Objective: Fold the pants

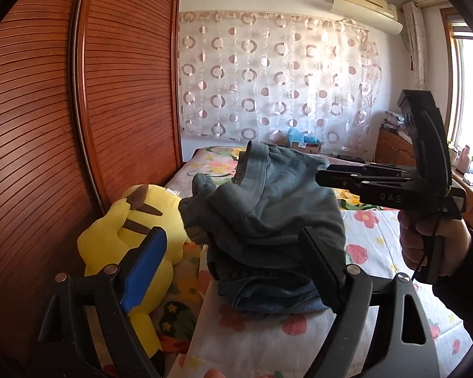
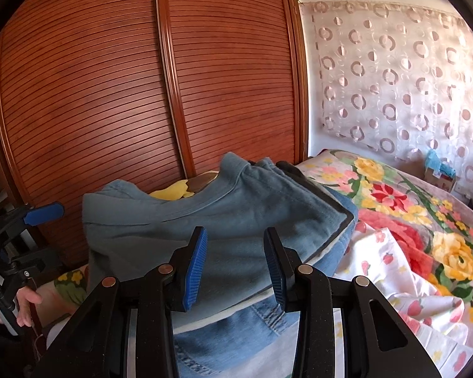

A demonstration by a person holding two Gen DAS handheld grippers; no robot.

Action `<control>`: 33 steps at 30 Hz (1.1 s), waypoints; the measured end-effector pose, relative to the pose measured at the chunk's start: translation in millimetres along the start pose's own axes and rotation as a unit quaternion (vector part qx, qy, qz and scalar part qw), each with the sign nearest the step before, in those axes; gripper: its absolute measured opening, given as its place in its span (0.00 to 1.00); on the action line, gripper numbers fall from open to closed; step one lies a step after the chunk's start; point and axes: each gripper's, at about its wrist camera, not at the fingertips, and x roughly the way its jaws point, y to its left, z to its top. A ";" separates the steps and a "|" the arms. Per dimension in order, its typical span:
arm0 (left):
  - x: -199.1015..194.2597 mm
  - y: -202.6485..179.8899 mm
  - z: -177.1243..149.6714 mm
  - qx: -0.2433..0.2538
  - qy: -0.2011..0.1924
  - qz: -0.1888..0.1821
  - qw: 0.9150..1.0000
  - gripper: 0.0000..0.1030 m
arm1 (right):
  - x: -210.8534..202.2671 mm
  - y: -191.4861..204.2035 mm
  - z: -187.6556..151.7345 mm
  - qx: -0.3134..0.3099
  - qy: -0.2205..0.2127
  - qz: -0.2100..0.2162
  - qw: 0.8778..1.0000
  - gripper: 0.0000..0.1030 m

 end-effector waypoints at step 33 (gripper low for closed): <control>-59.2 -47.8 -24.9 0.046 0.013 -0.068 0.997 0.83 | -138.7 97.0 -60.3 0.030 -0.031 -0.085 0.995 0.78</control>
